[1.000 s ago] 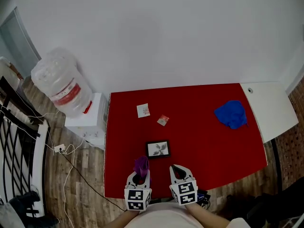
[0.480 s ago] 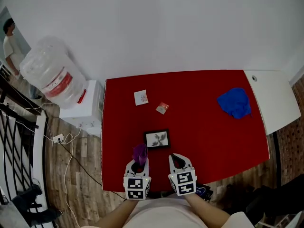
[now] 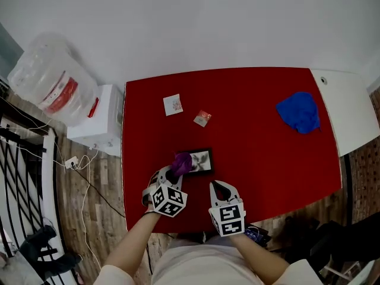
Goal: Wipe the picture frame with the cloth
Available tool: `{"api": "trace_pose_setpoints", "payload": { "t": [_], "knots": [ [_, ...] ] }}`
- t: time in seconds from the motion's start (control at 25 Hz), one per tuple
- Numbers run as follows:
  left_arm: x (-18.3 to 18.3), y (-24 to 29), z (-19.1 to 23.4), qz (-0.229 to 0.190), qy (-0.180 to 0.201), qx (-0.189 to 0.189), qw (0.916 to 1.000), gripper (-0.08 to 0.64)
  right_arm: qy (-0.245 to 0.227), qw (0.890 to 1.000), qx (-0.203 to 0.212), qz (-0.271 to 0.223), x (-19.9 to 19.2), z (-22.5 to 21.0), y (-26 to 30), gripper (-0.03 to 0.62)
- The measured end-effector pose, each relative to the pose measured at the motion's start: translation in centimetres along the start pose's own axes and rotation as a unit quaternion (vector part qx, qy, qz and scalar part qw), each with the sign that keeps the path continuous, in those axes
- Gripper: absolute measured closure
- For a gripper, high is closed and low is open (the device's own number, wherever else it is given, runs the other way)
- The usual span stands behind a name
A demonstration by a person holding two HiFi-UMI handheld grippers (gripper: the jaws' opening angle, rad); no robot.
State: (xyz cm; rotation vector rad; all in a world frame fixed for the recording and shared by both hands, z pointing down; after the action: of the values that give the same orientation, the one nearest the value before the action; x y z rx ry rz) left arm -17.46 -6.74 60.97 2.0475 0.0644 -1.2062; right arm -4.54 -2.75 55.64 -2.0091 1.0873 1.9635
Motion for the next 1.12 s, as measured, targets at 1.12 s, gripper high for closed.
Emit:
{"api": "trace_pose_setpoints", "payload": {
  "t": [1.12],
  "knots": [
    [-5.9,2.6,-5.5,0.117,0.26,-0.143,0.9477,0.499,0.016,1.0,0.018,0.016,-2.5,1.2,1.1,0.589]
  ]
}}
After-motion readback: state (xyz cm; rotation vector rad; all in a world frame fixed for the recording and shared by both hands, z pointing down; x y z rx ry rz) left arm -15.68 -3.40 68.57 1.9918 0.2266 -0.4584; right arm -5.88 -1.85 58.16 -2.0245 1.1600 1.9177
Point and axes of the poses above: the fingertips, and each gripper's own axes: y forward along the fingers, z to its left, x out of its top, the point moved 1 cm from there along -y, backward along the fingers, and after that the axes turned 13 degrees about -z, right-handed, at the moved point
